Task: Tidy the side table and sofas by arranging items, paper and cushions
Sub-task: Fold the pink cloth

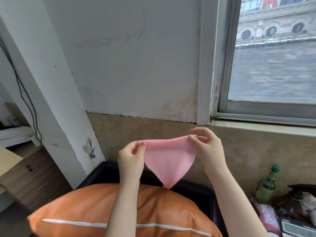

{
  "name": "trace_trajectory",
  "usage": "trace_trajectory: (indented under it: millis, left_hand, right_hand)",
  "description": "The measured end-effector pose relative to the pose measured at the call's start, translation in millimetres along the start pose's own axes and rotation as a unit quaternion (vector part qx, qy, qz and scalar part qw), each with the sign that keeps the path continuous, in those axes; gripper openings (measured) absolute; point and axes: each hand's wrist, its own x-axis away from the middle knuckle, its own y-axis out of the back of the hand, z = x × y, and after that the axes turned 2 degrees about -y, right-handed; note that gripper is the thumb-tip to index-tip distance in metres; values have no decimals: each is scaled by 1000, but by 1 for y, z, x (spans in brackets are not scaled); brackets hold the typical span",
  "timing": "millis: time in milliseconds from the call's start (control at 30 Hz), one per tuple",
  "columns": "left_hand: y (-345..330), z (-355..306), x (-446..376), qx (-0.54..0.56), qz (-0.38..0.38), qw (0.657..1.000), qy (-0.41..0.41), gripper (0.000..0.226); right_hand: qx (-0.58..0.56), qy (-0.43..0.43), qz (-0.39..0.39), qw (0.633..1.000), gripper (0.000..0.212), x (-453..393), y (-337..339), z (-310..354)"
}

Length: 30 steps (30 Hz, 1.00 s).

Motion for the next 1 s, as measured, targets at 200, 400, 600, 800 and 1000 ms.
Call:
trace_trajectory:
  millis: [200,400,600,800,1000]
  left_hand:
    - [0,-1,3,-5,-4,1000,-31,19]
    - [3,-5,0,39,81,996,-1,31]
    - [2,-7,-2,-36,19,999,-25,29]
    - [0,-9,-4,-39,4,999,-13,22]
    - [-1,-14,2,18,14,999,-24,14]
  right_hand:
    - [-41,7,14,999,21,-1,0,2]
    - [-32,16,34,999,31,-3,4,3]
    - [41,38,-6,998,21,-5,0,2]
    - [9,33,-22,999,17,-3,-1,1]
    - [-8,34,33,999,31,-3,1,1]
